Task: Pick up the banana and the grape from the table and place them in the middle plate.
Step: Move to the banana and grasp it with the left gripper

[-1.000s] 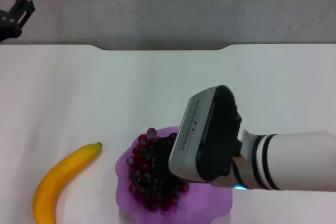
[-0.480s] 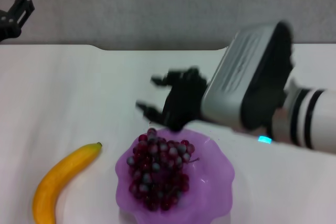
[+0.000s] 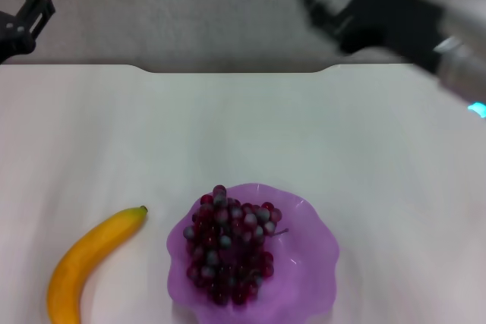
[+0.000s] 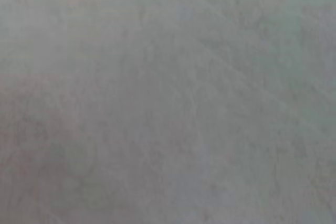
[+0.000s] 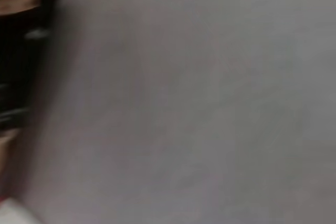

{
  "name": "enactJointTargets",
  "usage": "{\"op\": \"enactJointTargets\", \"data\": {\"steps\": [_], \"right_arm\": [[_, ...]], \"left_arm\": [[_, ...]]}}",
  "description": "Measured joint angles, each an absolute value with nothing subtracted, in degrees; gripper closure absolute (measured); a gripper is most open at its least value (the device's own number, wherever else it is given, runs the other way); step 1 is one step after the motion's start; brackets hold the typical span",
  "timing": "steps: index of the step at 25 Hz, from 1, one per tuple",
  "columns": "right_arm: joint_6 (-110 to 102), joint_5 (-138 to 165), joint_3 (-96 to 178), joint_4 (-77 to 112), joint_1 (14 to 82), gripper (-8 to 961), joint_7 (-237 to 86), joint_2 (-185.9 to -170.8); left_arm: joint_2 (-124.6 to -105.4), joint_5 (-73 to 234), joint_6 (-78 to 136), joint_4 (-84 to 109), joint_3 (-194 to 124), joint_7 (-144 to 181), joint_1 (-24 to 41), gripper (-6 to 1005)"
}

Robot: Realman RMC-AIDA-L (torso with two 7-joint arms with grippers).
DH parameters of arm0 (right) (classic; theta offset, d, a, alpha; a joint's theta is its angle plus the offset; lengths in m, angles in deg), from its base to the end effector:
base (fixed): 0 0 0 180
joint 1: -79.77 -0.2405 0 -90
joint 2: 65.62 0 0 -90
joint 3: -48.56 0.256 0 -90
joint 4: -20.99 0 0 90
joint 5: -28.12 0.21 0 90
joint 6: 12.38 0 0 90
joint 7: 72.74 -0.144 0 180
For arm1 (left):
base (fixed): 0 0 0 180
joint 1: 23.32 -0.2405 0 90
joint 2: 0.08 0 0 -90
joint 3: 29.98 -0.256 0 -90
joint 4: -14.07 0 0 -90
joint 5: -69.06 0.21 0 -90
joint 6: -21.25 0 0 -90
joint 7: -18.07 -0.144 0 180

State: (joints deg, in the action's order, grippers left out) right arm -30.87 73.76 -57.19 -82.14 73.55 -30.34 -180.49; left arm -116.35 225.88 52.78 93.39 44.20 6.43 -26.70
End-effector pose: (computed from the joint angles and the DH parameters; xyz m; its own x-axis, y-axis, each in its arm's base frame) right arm 0.1007 0.3358 0.0395 0.8922 0.0822 -0.4441 -0.3410 -0.5224 -0.7816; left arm -0.2149 0.3229 0.0725 0.7447 -0.2508 0.6185 0.6189 -0.0873 -0.7806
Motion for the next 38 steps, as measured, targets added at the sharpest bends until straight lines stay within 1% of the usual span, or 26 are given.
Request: {"op": "enactJointTargets", "data": {"steps": [6, 13, 17, 21, 24, 30, 32, 35, 38], "right_arm": [[-19.3, 74.0, -54.4, -81.4, 79.5, 424, -31.3, -180.66], [-1.0, 74.0, -54.0, -78.1, 86.6, 424, -34.4, -180.77], [8.1, 74.1, -54.1, -73.0, 88.6, 424, -34.5, -180.76], [13.0, 76.6, -54.0, -69.1, 89.0, 424, -34.6, -180.75], [15.9, 80.9, -53.5, -66.5, 89.4, 424, -34.0, -180.75], [16.5, 84.8, -50.9, -62.4, 89.7, 424, -33.5, -180.75], [16.3, 85.8, -50.5, -61.8, 89.7, 424, -33.4, -180.75], [15.8, 86.0, -50.4, -61.7, 89.8, 425, -33.3, -180.75], [15.6, 86.0, -50.4, -61.7, 89.8, 425, -33.3, -180.75]], "left_arm": [[-116.27, 225.7, 54.2, 93.3, 42.9, 6.5, -26.8, 119], [-116.14, 225.5, 55.5, 93.3, 41.7, 6.9, -26.9, 119], [-115.76, 225.7, 55.5, 93.2, 41.6, 9.8, -27.1, 120], [-115.2, 225.9, 55.3, 93.2, 41.8, 12.1, -27.1, 120], [-114.24, 226.0, 55.0, 93.2, 41.9, 13.9, -27.1, 119], [-113.16, 226.1, 52.7, 93.5, 42.3, 14.8, -27.1, 119], [-112.37, 226.1, 50.3, 94.3, 42.6, 14.6, -27.1, 119], [-111.93, 227.1, 45.8, 96.0, 43.9, 14.0, -27.1, 120], [-112.03, 229.0, 41.0, 97.7, 45.2, 12.9, -27.1, 120]]}}
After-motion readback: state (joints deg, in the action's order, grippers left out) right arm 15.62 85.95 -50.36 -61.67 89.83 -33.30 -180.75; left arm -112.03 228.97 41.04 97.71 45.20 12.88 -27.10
